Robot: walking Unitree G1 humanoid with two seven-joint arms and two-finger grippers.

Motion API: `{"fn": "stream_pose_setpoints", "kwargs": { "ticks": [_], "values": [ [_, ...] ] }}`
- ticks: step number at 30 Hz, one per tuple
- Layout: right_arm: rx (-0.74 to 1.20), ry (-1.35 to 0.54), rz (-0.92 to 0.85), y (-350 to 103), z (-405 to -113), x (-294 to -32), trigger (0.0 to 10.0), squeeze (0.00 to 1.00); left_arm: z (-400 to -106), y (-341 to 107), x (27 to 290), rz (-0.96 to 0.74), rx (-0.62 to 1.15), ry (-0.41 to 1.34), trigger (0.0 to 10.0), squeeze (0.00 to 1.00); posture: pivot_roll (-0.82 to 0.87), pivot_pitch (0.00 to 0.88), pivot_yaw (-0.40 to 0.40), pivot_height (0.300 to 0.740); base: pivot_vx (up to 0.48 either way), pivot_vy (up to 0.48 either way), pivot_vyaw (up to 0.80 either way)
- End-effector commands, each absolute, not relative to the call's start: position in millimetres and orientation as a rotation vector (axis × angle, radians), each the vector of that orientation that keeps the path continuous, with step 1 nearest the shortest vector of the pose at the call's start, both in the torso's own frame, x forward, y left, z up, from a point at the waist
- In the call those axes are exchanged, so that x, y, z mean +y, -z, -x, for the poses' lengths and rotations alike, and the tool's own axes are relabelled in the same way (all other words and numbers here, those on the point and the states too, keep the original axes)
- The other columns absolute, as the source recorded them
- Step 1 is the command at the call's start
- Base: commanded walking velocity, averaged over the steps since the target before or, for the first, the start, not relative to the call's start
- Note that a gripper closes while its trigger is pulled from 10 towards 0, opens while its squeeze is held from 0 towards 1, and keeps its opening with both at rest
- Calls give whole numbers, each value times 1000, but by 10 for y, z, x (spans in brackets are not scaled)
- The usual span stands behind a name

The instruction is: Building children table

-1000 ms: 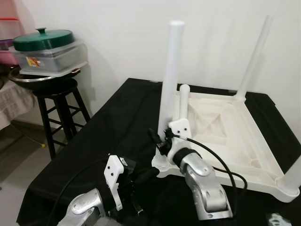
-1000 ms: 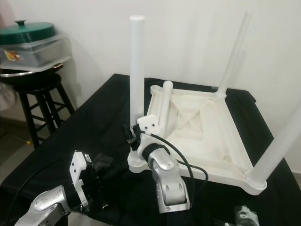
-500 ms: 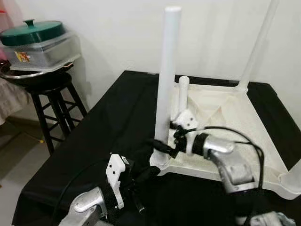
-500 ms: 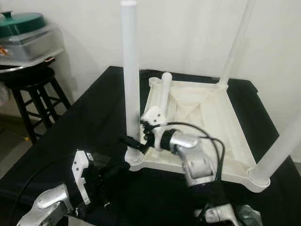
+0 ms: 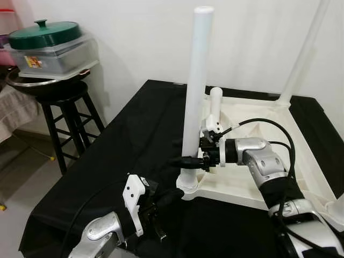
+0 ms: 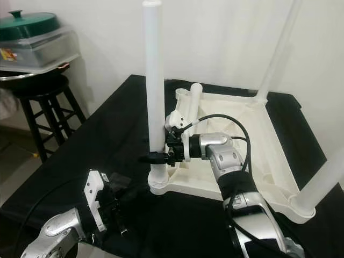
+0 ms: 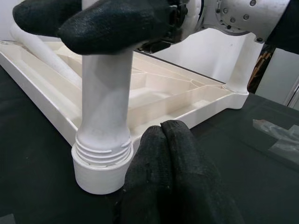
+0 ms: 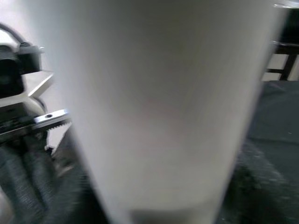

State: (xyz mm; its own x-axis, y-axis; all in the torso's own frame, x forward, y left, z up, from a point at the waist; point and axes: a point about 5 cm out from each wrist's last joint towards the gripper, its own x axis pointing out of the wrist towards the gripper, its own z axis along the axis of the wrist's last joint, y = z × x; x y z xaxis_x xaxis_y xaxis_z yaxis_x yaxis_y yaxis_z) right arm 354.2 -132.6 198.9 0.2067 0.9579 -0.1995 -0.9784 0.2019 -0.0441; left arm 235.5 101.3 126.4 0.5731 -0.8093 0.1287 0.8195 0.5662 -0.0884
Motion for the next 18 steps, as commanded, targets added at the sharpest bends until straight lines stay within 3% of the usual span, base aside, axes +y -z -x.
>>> {"fn": "stream_pose_setpoints", "kwargs": {
  "ticks": [1, 7, 8, 9, 10, 15, 16, 17, 18],
  "values": [
    [110, -1340, 180, -2019, -3569, -1406, 0, 0, -2351, -1244, 1018, 153, -74, 950, 10000, 0, 19, 0, -26, 740, 0, 0, 0],
    [131, -1257, 218, -1887, -3514, -1563, 0, 0, -2348, -1252, 1015, 157, -74, 952, 10000, 0, 14, 0, -24, 740, 0, 0, 0],
    [129, -1140, 239, -1841, -3516, -1616, 0, 0, -2342, -1257, 1019, 157, -75, 953, 10000, 0, 9, 0, -23, 740, 0, 0, 0],
    [129, -1140, 239, -1841, -3516, -1616, 0, 0, -2342, -1257, 1019, 157, -75, 953, 10000, 0, 9, 0, -23, 740, 0, 0, 0],
    [147, -996, 218, -1756, -3509, -1609, 0, 0, -2336, -1266, 1030, 158, -76, 952, 10000, 0, -2, 0, -28, 740, 0, 0, 0],
    [153, -966, 212, -1735, -3506, -1607, 0, 0, -2335, -1268, 1033, 158, -77, 952, 10000, 0, -2, 0, -28, 740, 0, 0, 0],
    [193, -659, 58, -1459, -3389, -1400, 0, 0, -2342, -1285, 1051, 159, -78, 951, 10000, 0, -21, 0, -11, 740, 0, 0, 0],
    [193, -659, 58, -1459, -3389, -1400, 0, 0, -2342, -1285, 1051, 159, -78, 951, 10000, 0, -21, 0, -11, 740, 0, 0, 0],
    [238, -487, -13, -1211, -3141, -1182, 0, 0, -2351, -1296, 1069, 160, -78, 952, 10000, 0, -23, 0, 6, 740, 0, 0, 0]
  ]
}}
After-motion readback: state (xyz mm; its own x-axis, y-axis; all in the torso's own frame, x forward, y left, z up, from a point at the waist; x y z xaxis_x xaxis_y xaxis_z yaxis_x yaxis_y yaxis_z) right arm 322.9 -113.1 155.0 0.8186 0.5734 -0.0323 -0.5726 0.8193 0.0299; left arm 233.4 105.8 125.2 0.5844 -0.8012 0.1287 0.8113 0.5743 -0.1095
